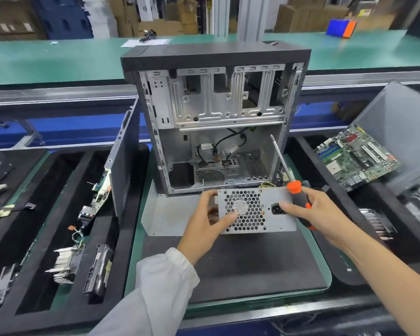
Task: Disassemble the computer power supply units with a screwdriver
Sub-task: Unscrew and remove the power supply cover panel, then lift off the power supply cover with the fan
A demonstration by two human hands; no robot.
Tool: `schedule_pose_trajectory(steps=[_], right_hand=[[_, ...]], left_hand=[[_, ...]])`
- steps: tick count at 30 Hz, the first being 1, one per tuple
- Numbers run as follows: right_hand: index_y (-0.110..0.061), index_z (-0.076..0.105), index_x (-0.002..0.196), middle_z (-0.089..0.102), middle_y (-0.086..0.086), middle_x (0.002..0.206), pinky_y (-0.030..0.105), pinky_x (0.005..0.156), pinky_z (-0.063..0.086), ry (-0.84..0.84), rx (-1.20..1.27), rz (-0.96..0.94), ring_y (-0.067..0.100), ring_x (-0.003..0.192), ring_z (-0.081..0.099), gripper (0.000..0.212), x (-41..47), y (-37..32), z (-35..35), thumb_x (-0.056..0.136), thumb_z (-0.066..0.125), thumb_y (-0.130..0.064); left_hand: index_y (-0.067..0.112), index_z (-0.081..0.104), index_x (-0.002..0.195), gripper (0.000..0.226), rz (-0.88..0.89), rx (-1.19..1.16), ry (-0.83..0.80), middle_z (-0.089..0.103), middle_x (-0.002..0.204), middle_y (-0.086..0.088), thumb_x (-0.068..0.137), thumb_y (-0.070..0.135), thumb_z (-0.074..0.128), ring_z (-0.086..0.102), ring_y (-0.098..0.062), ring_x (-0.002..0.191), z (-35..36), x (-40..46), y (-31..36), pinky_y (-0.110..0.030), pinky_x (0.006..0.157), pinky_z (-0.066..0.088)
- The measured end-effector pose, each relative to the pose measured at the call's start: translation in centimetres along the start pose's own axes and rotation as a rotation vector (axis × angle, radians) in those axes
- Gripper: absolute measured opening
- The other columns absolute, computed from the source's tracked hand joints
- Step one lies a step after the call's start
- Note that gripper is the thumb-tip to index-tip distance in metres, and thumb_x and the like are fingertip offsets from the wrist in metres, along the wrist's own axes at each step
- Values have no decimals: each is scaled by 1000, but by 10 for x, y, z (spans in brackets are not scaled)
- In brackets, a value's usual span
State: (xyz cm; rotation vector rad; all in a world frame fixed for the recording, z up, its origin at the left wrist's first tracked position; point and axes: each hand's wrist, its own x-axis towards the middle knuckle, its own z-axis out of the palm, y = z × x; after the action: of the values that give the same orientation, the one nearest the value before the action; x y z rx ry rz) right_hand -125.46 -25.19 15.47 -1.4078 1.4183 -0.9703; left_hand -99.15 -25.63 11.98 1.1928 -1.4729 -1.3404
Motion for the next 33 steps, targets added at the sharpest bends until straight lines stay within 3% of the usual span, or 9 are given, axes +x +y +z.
schedule_pose_trajectory(steps=[7,10,13,17,20,23,27,30,33], right_hand=[[-34,62,79,60,-11,74,16,60,35,125,-218,-124,-2,68,49,24,-41,58,19,69,81,-22],[-40,54,79,55,-17,74,13,59,36,176,-407,-203,-1,66,48,31,-62,87,20,68,80,-26],[-40,48,75,50,-16,75,25,60,41,201,-568,-187,7,66,48,34,-65,103,23,68,81,-33],[-33,44,71,48,-15,75,29,58,42,260,-678,-178,12,65,48,36,-50,106,33,71,80,-34],[-37,41,72,45,-18,71,29,54,41,247,-742,-153,9,63,45,40,-46,104,37,73,81,-31],[-44,44,74,52,-21,80,18,59,40,212,-685,-137,5,68,49,37,-52,96,31,75,79,-31],[-34,45,72,49,-11,59,20,51,34,342,-645,-189,8,51,41,27,-53,55,29,81,70,-38],[-28,43,74,39,-9,48,28,44,30,251,-860,-220,8,45,39,24,-38,12,57,85,60,-41],[-24,46,84,52,-8,71,33,57,37,22,-879,-221,21,71,54,16,-24,-7,106,88,58,-33]], left_hand=[[48,42,126,73,33,97,-108,56,124,9,73,22,84,58,-2,111,7,-28,-48,-13,90,47],[59,33,129,81,93,288,-160,40,122,34,71,34,83,45,4,118,22,-39,-67,-4,97,33],[63,26,132,87,154,404,-167,29,123,46,75,30,82,36,2,125,29,-39,-78,-3,103,24],[61,24,129,87,205,499,-130,32,123,37,77,23,82,30,2,127,26,-20,-84,-9,108,24],[40,33,138,79,199,562,-146,38,129,16,78,24,81,28,-2,126,23,-12,-84,-30,113,29],[34,24,147,89,150,581,-199,33,139,12,77,38,80,23,1,129,16,-15,-80,-23,115,23],[38,41,133,68,118,376,-42,40,132,23,76,68,62,36,11,124,3,-28,-57,-9,106,30],[29,60,119,42,40,34,16,59,124,11,84,51,57,53,0,117,0,-28,-35,-18,99,44],[13,66,116,37,5,-309,-20,69,117,-2,95,38,49,62,-13,112,3,-24,-17,-21,93,49]])
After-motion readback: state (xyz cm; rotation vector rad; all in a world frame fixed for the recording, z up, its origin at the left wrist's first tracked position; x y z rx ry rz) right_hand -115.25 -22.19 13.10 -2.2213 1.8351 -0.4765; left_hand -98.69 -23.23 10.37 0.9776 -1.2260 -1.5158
